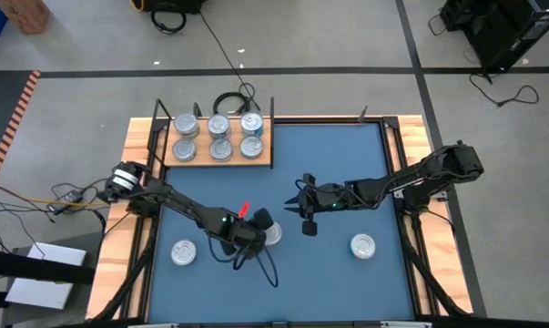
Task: Stack canned seafood by type on shelf
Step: Stack the green tuna can on top of the green tuna can on the shelf
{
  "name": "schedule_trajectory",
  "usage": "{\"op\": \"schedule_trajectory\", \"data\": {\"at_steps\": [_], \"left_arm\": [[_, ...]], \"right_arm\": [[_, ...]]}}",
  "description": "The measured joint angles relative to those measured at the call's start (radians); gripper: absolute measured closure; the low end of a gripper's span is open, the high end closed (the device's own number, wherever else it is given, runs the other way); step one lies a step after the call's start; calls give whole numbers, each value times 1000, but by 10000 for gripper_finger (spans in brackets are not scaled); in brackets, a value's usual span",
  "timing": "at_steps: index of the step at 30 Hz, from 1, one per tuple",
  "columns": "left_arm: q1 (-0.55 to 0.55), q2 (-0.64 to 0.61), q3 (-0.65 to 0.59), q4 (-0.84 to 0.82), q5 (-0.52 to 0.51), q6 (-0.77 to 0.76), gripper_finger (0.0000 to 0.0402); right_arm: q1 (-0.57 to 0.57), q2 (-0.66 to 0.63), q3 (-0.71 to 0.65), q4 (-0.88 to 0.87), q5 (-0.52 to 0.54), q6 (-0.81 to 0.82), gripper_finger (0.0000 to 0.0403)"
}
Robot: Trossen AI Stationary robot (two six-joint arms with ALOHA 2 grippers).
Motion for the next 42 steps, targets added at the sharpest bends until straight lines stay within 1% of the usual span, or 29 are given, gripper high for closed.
{"op": "schedule_trajectory", "data": {"at_steps": [2,6,7,10,15,21,25,30,35,38,42], "left_arm": [[-4,7,0,9,-23,-4,333],[-12,8,3,10,-25,-7,387],[-14,8,6,9,-25,-20,393],[-18,9,22,-13,-20,-57,397],[-18,11,79,-64,49,-148,399],[-9,10,147,-106,95,-274,400],[11,-3,168,-109,171,-384,401],[31,-33,169,-111,181,-499,401],[52,-41,169,-110,184,-572,401],[64,-41,169,-111,185,-588,401],[79,-41,169,-98,186,-607,401]], "right_arm": [[0,0,0,4,0,0,315],[0,0,0,3,0,-6,317],[0,0,0,3,0,-11,318],[0,0,0,7,0,-17,316],[0,0,0,8,0,-19,317],[0,0,0,7,0,-19,314],[10,0,0,6,7,-19,306],[78,0,2,1,101,-55,286],[187,17,2,-6,226,-71,247],[258,65,4,10,299,-64,218],[326,178,46,19,428,-45,177]]}}
